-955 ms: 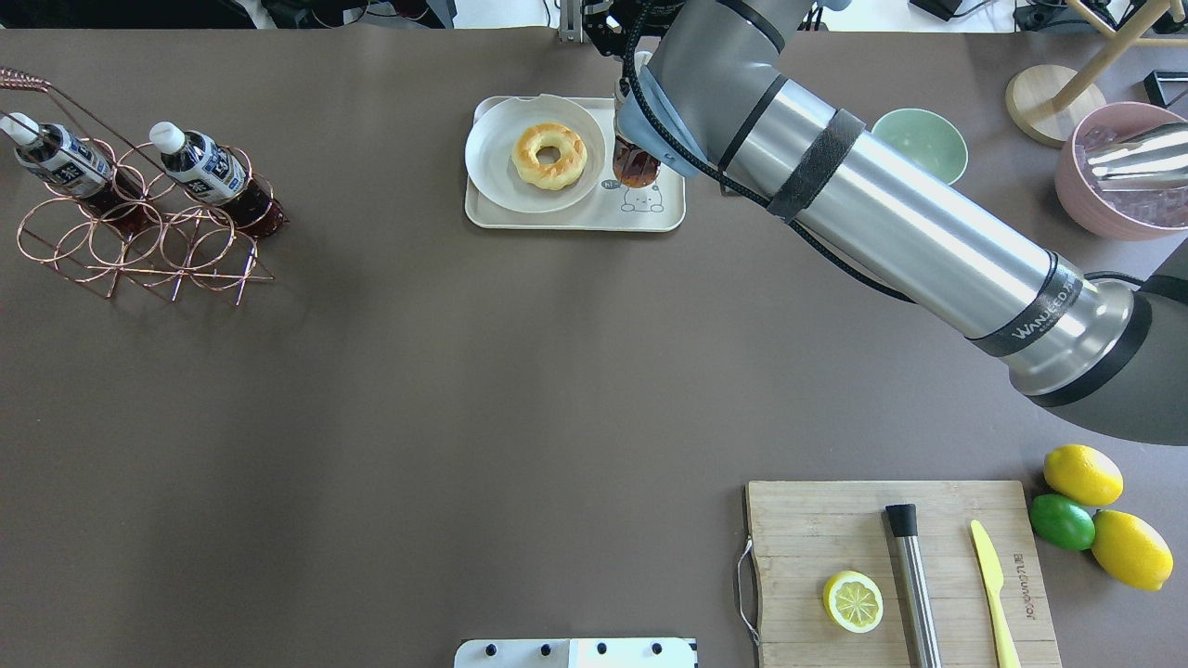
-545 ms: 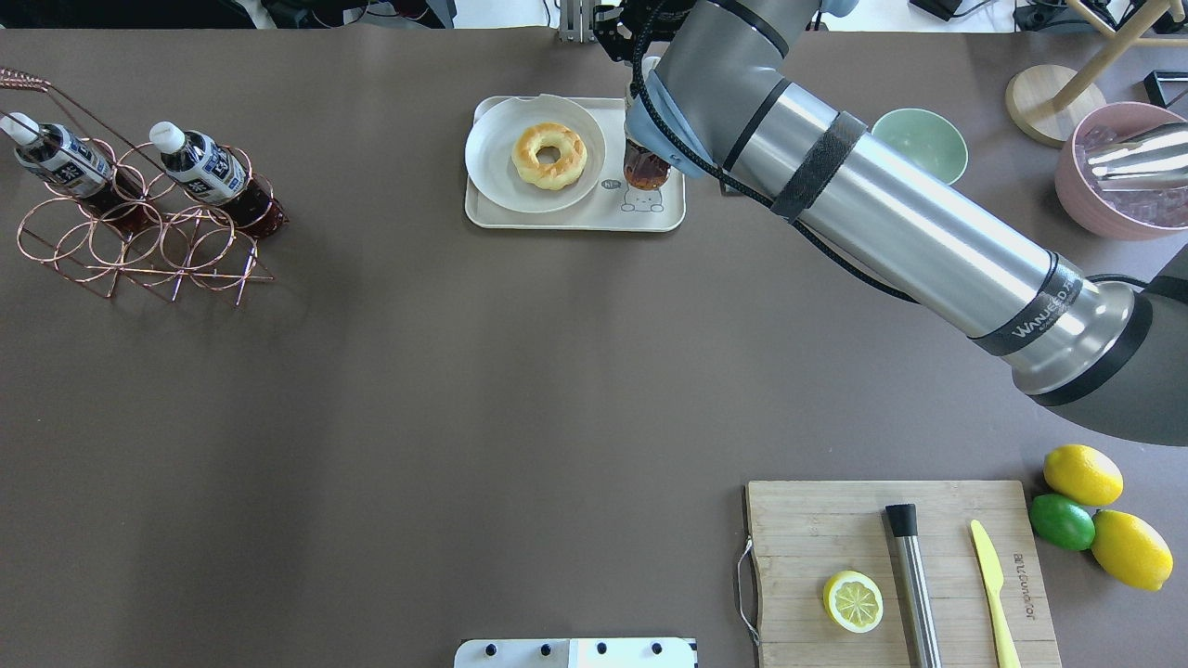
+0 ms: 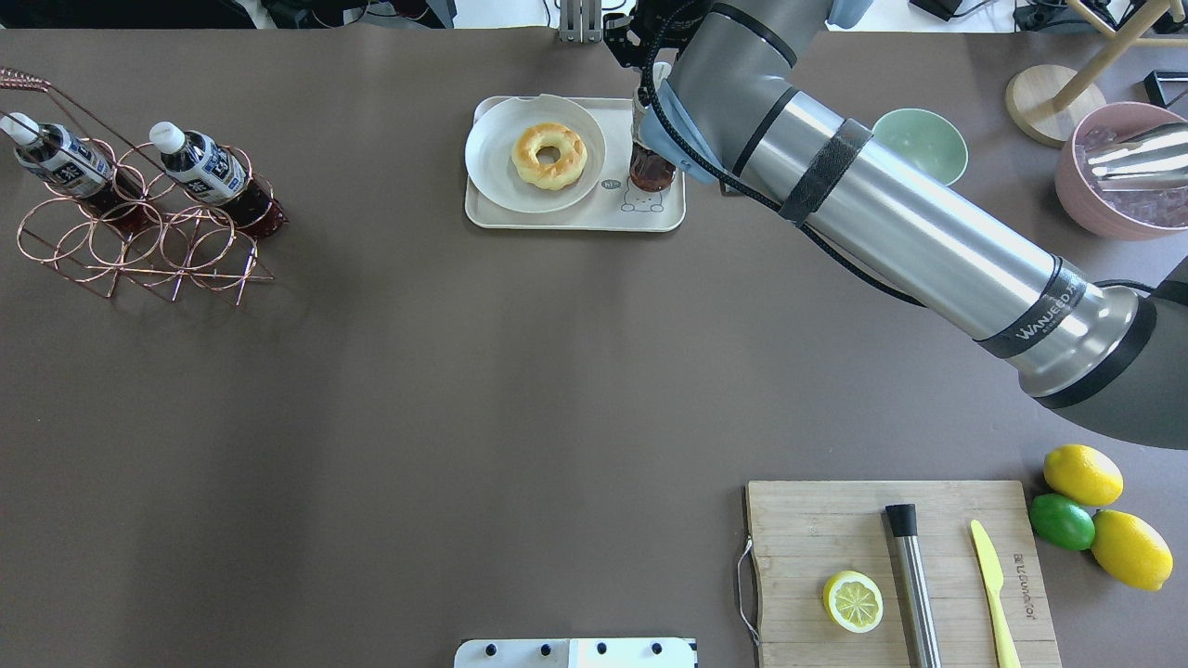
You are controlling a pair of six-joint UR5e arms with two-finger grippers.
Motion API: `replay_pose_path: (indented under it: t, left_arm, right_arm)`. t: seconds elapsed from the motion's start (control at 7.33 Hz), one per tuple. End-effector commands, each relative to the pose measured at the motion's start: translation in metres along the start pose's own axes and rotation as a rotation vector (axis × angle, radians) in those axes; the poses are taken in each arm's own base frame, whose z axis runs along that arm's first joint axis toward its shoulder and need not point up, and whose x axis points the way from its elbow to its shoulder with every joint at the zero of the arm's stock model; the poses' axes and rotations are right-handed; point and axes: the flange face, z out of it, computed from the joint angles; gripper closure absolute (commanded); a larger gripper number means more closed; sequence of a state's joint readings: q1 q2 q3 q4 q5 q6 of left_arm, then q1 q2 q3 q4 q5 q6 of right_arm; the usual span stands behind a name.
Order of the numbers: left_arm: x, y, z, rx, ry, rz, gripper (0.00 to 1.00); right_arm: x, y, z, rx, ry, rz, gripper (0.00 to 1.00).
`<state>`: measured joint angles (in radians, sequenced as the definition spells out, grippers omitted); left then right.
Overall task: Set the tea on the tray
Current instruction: 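Carry the bottle to the cream tray and lower it beside the plate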
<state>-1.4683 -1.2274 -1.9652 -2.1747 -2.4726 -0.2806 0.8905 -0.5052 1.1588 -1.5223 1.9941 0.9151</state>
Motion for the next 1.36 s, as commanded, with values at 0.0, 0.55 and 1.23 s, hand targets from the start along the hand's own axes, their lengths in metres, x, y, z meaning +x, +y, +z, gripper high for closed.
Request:
replay_pose_path:
  t: [0.0,0.55,1.23]
  left_arm:
    - [0.000,0.000,0.000,0.000,0.000,0.000,0.03]
    - [0.001,-0.004,-0.001,0.006,-0.001,0.004,0.03]
    - [-0.005,0.002,-0.004,0.021,0.000,0.001,0.03]
  right_arm:
    - [0.001,0.000,0.001,0.002,-0.002,0.001,1.00]
    - [0.004,-0.001,0.002,0.001,-0.002,0.003,0.53]
    - [0.007,-0.007,-0.050,0.026,-0.079,0.010,0.00]
